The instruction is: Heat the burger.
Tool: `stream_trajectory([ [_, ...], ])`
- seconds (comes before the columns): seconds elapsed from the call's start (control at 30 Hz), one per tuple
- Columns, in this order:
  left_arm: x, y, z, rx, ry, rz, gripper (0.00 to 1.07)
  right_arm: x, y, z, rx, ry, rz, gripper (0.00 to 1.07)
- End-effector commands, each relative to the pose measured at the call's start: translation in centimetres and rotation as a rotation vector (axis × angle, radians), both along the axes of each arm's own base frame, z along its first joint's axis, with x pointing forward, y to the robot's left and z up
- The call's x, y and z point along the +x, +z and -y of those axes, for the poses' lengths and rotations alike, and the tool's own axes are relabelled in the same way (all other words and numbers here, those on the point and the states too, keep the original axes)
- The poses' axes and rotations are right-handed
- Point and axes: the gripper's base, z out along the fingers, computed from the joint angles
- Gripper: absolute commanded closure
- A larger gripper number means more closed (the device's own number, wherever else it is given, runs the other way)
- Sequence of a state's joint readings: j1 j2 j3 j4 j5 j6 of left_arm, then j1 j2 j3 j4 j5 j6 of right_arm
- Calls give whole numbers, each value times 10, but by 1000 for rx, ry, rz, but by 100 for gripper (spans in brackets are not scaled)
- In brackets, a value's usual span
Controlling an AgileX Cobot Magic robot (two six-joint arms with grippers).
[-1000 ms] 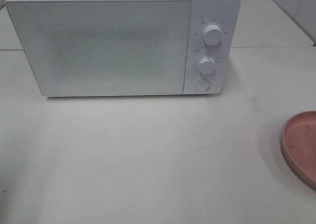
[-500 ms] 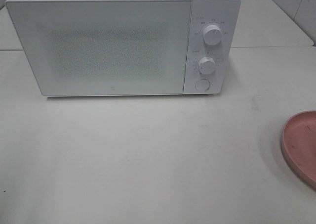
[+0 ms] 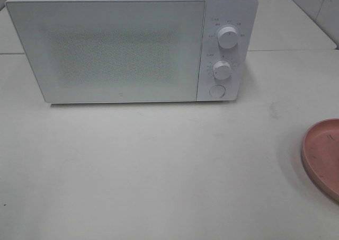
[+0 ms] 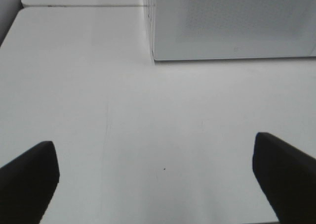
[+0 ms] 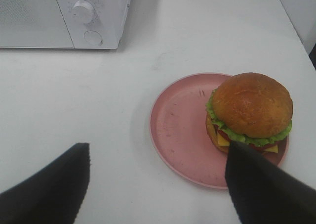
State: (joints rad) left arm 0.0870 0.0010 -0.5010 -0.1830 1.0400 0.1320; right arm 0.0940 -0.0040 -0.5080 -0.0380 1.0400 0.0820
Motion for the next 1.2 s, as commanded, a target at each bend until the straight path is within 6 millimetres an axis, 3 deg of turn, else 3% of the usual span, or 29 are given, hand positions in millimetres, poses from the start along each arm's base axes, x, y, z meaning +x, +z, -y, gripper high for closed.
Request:
stream_trajectory([
  [0.03, -4, -1, 1, -15, 1, 26, 7, -4, 0, 0, 8, -8, 27, 36],
  [1.2, -4, -1, 1, -13, 2, 28, 7, -2, 0, 0, 7, -8, 18, 36],
])
